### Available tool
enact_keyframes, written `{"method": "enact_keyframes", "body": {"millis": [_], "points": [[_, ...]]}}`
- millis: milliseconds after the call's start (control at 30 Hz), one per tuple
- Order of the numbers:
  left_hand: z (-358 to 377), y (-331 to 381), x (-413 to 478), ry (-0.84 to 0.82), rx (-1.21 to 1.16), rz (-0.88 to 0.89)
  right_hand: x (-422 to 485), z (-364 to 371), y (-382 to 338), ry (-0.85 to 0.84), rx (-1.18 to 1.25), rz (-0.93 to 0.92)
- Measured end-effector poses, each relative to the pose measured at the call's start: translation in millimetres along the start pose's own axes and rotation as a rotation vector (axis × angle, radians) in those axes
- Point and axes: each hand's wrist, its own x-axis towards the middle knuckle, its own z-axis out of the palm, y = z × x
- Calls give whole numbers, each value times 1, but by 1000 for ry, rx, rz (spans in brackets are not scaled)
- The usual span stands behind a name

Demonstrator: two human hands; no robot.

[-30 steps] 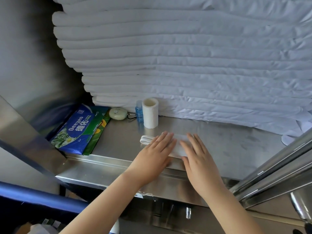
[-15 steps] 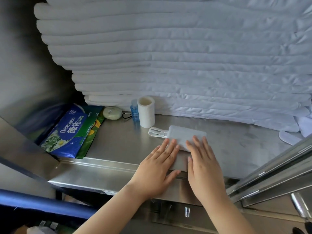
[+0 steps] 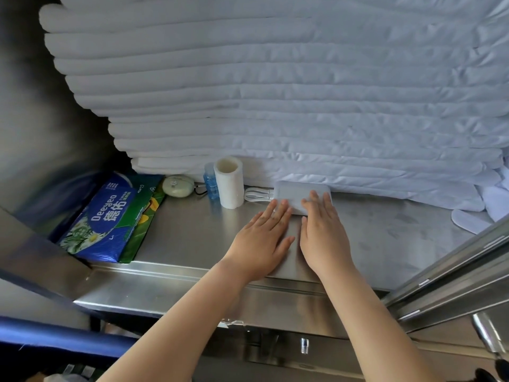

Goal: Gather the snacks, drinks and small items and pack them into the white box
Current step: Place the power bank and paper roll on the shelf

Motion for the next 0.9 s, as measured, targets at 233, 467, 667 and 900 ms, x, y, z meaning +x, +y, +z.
{"method": "enact_keyframes", "body": {"millis": [233,467,667,900], "points": [[4,-3,-9,36,3,-20,-21,-3,-1,49,34,-48],[14,-8,-42,12,134,-192,-70,2,-4,15,-201,-71],[16,-9,-42,27,148,-178,-66,7,-1,-136,-262,-45],[21,-11,-42,56,144,-167,-68,10,-4,-124,-246,7]]}}
